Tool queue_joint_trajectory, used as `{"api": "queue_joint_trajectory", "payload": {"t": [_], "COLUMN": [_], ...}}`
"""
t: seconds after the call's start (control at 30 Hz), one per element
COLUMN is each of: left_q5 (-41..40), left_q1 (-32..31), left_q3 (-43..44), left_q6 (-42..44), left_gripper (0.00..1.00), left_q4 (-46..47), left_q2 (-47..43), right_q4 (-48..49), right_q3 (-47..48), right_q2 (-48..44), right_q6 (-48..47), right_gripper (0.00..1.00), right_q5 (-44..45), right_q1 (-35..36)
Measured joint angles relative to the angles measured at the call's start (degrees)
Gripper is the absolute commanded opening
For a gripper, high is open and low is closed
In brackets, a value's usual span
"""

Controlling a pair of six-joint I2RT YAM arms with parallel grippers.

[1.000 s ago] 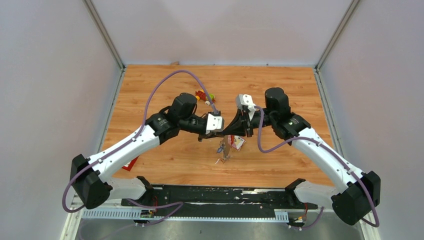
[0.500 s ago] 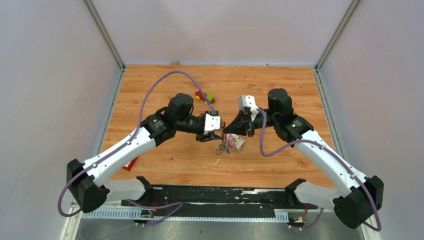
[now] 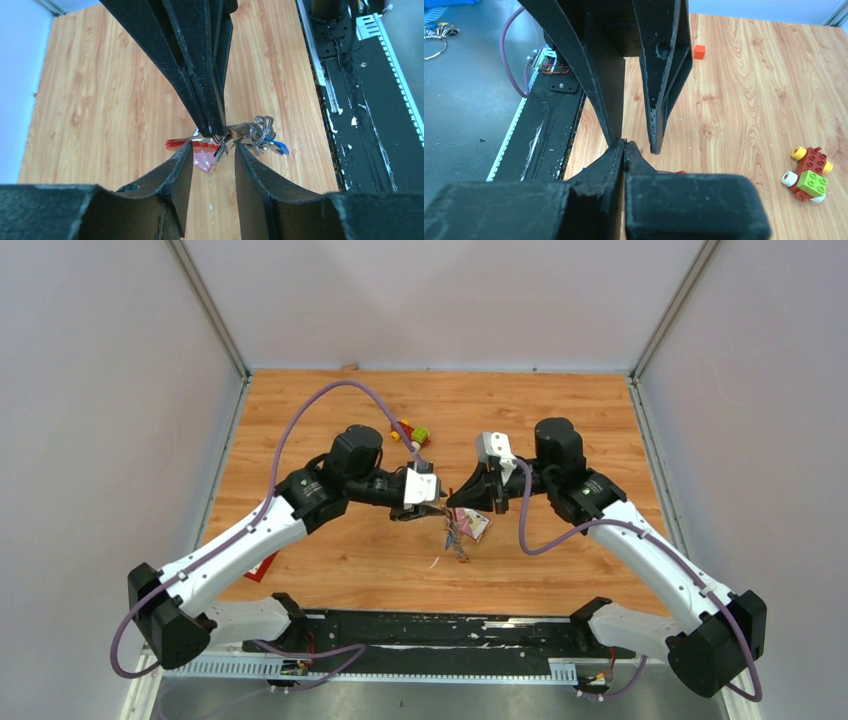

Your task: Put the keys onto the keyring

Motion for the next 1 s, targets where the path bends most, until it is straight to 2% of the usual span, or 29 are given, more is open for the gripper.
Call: {"api": "queue_joint_trajectory", "payload": {"t": [0.5, 0.6, 0.7, 1.0], "left_q5": [2.75, 2.73, 2.69, 2.38], "left_q1": [0.00, 0.04, 0.07, 0.17], "left_q3": [0.33, 0.33, 0.33, 0.33], "left_q6": [-3.39, -3.63, -3.85, -5.49], "left_gripper": [0.14, 0.11, 0.01, 0.00], "left_q4": [1.07, 1.09, 1.09, 1.57], "left_q2": [2.56, 2.56, 2.54, 2.54], "right_q4": [0.00, 0.00, 0.00, 0.04], "right_q3": [-0.04, -0.24, -0.26, -0.31], "right_q2": [0.00, 0.00, 0.00, -0.02], "right_q6": [-0.07, -0.07, -0.11, -0.44], "right_gripper": [0.00, 0.00, 0.00, 0.00], "right_q5": [0.07, 0.04, 0.04, 0.00], "right_q1": [0.00, 0.00, 0.00, -0.42]}}
